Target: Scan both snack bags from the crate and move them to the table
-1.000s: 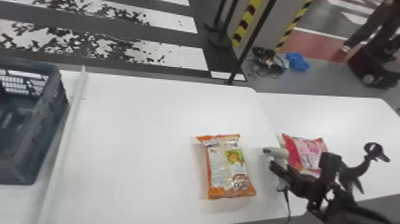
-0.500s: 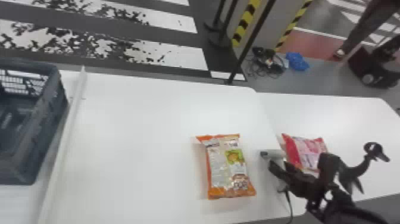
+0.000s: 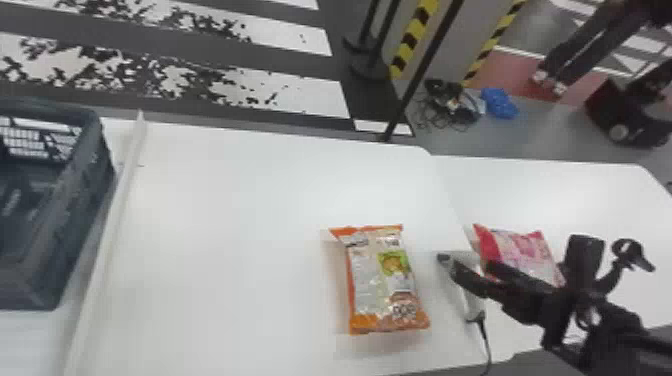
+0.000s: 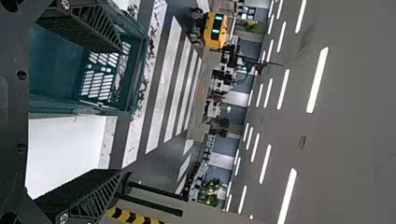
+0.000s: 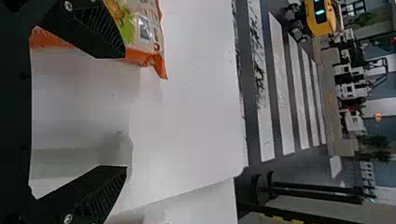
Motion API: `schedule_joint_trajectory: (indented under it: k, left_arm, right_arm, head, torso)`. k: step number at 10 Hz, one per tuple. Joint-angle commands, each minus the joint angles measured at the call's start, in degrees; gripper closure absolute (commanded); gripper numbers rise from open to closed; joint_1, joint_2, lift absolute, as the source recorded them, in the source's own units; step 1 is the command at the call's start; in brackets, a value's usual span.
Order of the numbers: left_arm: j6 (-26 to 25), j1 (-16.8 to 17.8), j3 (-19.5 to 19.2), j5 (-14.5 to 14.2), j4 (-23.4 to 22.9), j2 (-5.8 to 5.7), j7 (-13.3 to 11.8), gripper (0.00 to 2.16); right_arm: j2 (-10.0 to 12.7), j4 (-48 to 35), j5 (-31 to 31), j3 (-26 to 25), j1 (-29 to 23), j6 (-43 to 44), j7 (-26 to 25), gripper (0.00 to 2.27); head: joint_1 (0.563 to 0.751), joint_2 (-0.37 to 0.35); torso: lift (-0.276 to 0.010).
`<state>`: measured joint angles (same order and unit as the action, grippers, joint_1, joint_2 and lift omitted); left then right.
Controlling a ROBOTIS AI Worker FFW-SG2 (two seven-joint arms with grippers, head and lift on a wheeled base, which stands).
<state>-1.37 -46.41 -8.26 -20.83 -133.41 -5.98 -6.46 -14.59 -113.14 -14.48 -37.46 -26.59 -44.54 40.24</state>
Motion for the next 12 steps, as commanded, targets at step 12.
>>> schedule_joint_trajectory:
  k: [12]
  left_arm:
    - [2.28, -2.63, -0.27, -0.09, -0.53, -0.35, -0.74, 0.08]
  right_arm:
    - [-7.03, 11.80, 2.26, 12.06, 12.53, -18.00, 14.25, 0.06]
  head:
    - [0.695, -0.164]
  torso:
    - [-0.087]
